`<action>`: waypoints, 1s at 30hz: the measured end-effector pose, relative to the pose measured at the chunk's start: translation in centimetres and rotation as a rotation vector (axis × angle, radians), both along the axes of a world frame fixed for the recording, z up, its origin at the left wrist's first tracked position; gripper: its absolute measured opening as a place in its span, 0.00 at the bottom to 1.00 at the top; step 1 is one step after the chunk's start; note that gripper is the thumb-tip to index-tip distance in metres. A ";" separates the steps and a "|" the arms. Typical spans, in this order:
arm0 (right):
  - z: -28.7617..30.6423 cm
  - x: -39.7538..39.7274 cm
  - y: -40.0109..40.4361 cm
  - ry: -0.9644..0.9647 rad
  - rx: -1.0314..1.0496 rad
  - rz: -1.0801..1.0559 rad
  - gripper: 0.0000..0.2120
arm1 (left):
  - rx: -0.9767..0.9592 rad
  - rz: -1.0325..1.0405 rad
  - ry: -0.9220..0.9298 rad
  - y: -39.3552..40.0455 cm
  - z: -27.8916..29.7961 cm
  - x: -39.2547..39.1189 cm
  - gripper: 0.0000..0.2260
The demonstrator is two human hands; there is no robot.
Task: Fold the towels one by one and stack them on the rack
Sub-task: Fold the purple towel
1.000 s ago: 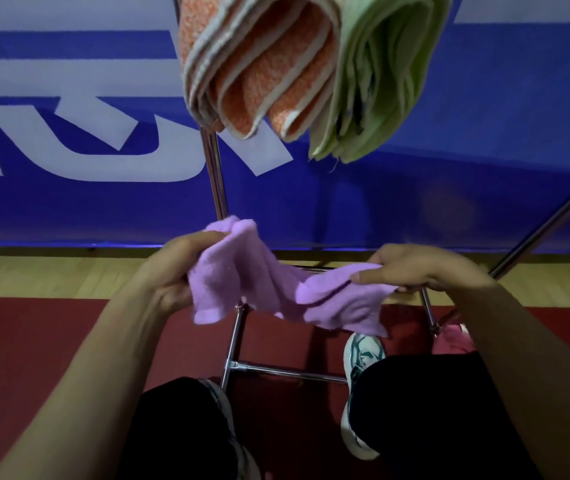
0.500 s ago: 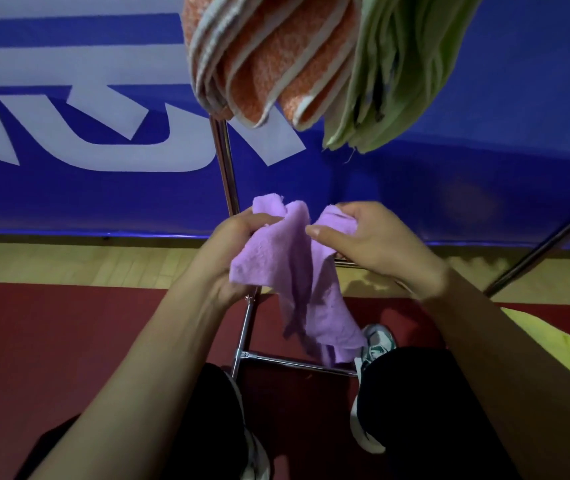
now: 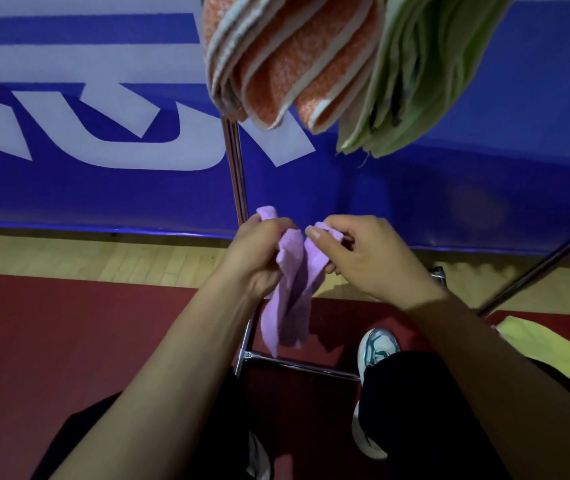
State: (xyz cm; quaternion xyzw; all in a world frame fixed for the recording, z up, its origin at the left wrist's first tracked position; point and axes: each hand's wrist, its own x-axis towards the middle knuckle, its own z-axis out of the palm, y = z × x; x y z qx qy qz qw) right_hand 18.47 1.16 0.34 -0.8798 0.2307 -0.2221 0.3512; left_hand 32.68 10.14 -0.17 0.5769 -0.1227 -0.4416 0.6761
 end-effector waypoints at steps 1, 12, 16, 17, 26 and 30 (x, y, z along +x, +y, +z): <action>0.1 0.2 0.6 -0.042 -0.021 -0.019 0.25 | -0.002 0.037 -0.026 -0.1 0.0 -0.2 0.22; 1.8 0.3 4.3 -0.044 -0.589 0.012 0.11 | -0.056 0.088 0.052 0.7 0.5 -1.3 0.18; 2.3 -0.1 3.9 0.035 -0.615 0.008 0.12 | -0.056 0.099 0.176 0.8 1.0 -1.1 0.19; 2.5 -0.3 3.8 0.079 -0.634 0.002 0.15 | -0.068 0.114 0.210 0.8 1.1 -1.0 0.19; 3.3 -0.6 5.2 0.192 -0.563 0.073 0.16 | 0.275 0.045 0.047 1.6 1.7 -1.2 0.15; 3.3 -0.2 5.0 0.199 -0.595 -0.016 0.20 | -0.095 0.077 0.434 1.5 1.7 -1.4 0.16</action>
